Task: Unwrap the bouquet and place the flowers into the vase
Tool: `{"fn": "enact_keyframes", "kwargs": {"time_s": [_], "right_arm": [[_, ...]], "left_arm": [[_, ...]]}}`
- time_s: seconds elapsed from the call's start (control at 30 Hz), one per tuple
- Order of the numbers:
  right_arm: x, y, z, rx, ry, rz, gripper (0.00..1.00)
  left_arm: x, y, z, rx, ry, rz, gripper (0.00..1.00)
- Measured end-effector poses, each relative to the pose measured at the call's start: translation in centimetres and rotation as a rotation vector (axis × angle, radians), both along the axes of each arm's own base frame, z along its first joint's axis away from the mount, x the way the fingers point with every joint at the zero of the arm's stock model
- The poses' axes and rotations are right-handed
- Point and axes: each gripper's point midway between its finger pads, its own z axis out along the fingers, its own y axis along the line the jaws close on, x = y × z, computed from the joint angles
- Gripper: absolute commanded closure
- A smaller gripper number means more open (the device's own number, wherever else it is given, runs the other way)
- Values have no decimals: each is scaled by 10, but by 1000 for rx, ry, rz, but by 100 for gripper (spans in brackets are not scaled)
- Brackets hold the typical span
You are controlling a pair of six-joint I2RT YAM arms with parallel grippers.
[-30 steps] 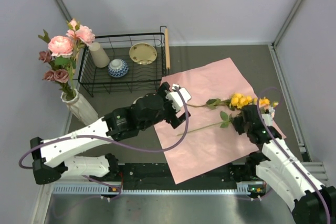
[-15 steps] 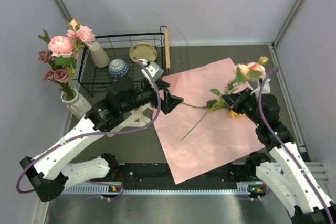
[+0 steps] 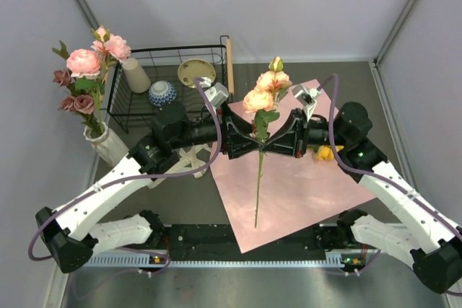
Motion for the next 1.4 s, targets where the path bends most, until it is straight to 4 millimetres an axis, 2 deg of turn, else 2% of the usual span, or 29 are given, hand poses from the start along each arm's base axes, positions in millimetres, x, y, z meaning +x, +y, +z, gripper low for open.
{"fn": "enact_keyframes", "kwargs": {"time_s": [0.1,0.23,0.47,0.53,0.6,0.7,0.8,0.83,0.87,0.93,0.97,1.07,1.17,1.3,1.4], "right_arm": [[-8,3,-1,-3,-20,46,100],[-8,5,-2,-5,-29,53,100],[-8,7,-8,-19,-39,63,100],[-7,8,-12,-30,-34,65,100],[-6,9,-16,-42,-26,67,100],[-6,10,-22,-57,-18,70,100],[-6,11,-23,-60,-19,69,98],[-6,11,-24,-62,-18,69,96],[-6,11,-24,-62,-20,69,85],[-5,11,-24,-64,-19,69,72],[-6,11,-24,-64,-21,71,60],[-5,12,-21,-68,-26,62,44],[3,12,-21,-82,-33,19,37],[19,10,-29,-119,-28,-81,35],[36,5,-40,-163,-9,-192,35]], "left_arm": [[3,0,1,-10,25,10,31],[11,-2,-6,-5,84,17,31],[8,-11,-2,-46,160,-61,45],[6,-12,0,-61,172,-83,51],[6,-13,2,-73,184,-102,62],[5,-15,3,-84,202,-132,74],[4,-16,1,-86,215,-158,78],[4,-16,1,-87,220,-166,86],[4,-15,1,-87,224,-170,88],[5,-15,-1,-86,228,-178,90],[7,-14,-2,-86,231,-176,92],[13,-11,-5,-84,240,-167,92],[20,-4,-6,-79,239,-144,93],[29,12,-7,-30,209,-72,95],[40,30,8,14,117,57,94]]}}
